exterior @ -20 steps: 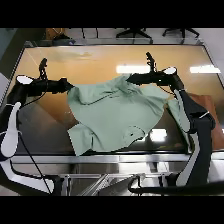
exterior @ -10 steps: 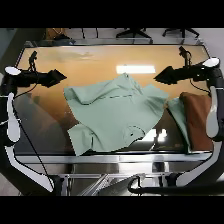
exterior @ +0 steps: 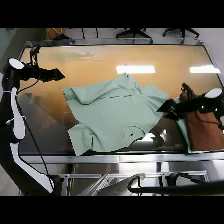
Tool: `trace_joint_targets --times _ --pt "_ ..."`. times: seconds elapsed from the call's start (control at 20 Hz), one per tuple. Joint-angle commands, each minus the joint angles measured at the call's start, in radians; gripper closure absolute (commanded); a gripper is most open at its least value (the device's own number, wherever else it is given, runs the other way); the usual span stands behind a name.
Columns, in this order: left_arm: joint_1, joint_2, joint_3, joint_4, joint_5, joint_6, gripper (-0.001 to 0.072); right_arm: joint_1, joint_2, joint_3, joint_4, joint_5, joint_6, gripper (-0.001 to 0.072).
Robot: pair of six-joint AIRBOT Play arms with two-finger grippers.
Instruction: Fold the shirts.
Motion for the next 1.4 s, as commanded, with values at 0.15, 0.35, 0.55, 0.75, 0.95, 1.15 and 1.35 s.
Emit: trace_joint_targets --times 0.15,0.35,0.55,0.75,0.95,1.15,1.35 --pt "-0.042 -0.085 0.006 0.04 -0.083 0.039 0.0012 0.017 0.114 -0.377 0.082 -0.24 0.006 0.0076" --pt "-0.043 -0.085 0.006 0.117 -0.085 0.053 0.0013 0.106 0.05 -0.38 0.107 -0.343 -0.016 0.0083" --pt "-0.063 -0.085 0.007 0.135 -0.06 0.056 0.0383 0.151 -0.023 -0.378 0.348 -0.407 -0.206 0.035" --pt "-0.064 -0.085 0.007 0.136 -0.046 0.05 0.0693 0.148 -0.104 -0.311 0.431 -0.476 -0.294 0.0634" --pt "-0.007 -0.078 0.007 0.144 -0.125 -0.055 0.0697 0.14 -0.243 -0.051 0.422 -0.498 -0.362 0.0697" --pt "0.081 0.002 -0.117 0.107 -0.27 -0.094 0.0697 0.108 -0.484 0.4 0.374 -0.423 -0.344 0.0697" --pt "0.114 0.181 -0.467 0.009 -0.286 -0.11 0.0697 0.127 -0.776 0.838 0.378 -0.341 -0.279 0.0697"
